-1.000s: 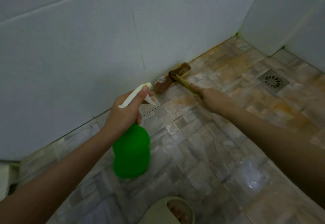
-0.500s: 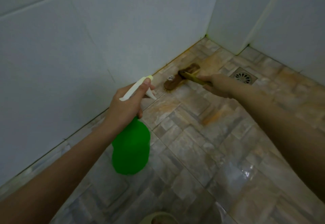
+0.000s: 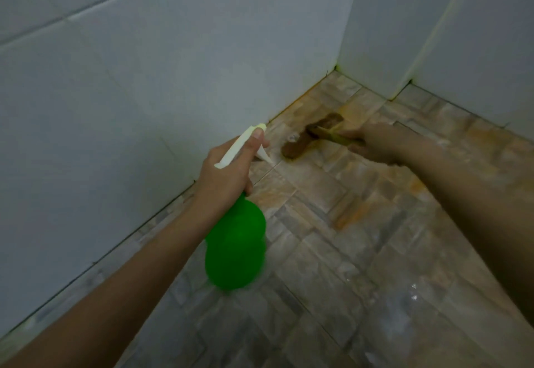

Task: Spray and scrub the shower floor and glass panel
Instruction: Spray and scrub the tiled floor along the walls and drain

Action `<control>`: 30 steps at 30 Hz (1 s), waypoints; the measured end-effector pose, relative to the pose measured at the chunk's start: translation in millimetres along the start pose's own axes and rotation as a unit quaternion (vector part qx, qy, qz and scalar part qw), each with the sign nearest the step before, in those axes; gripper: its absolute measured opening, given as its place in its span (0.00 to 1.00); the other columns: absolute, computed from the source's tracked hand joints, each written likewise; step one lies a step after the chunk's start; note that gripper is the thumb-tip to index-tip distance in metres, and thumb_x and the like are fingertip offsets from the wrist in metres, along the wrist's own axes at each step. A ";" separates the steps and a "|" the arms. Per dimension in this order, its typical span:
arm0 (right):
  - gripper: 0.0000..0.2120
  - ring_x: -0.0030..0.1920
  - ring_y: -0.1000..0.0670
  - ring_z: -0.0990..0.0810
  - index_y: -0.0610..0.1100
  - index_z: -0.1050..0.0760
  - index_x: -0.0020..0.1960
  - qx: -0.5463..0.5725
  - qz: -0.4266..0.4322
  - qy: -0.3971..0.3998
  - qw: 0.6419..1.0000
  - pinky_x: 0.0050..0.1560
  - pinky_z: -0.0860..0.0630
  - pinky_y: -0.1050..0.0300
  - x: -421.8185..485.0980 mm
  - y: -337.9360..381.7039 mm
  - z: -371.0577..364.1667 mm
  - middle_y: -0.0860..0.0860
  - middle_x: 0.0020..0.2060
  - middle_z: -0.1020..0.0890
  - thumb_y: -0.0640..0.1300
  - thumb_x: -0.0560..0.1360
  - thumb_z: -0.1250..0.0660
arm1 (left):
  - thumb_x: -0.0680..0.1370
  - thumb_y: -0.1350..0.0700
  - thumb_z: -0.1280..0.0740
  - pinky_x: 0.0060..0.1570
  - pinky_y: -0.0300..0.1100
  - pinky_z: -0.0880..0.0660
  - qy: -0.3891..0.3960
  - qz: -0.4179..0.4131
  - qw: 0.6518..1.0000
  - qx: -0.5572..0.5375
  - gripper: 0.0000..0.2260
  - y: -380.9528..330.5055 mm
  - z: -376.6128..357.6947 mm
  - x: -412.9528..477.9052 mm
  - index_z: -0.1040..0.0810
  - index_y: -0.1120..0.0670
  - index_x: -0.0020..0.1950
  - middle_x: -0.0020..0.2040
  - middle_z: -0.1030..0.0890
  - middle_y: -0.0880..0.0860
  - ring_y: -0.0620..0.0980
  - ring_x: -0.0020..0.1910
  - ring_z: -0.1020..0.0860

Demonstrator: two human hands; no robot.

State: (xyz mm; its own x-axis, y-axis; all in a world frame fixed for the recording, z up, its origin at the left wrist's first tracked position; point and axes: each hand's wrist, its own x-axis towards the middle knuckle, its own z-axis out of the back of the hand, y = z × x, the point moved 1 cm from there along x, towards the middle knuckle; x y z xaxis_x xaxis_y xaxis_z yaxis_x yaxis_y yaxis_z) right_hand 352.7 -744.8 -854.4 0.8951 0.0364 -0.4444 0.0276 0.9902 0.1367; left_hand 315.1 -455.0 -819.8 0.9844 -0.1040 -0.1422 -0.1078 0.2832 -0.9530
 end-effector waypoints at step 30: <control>0.21 0.36 0.46 0.26 0.53 0.36 0.75 -0.013 -0.050 -0.042 0.998 0.37 0.30 0.57 80.9 -67.7 53.1 0.44 0.43 0.22 0.47 0.82 0.44 | 0.76 0.34 0.39 0.31 0.40 0.27 0.037 0.017 0.999 -0.010 0.21 -13.2 -35.8 49.6 0.14 0.46 0.51 0.47 0.12 0.46 0.48 0.22 0.28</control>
State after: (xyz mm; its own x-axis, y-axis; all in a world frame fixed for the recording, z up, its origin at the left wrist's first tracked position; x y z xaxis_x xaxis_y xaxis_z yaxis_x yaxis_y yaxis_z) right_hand 446.8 -816.1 -852.6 0.9223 -0.0737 -0.3793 0.1086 0.9915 0.0715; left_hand 360.4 -498.0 -823.8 0.9671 -0.1657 -0.1933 -0.1443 0.2688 -0.9523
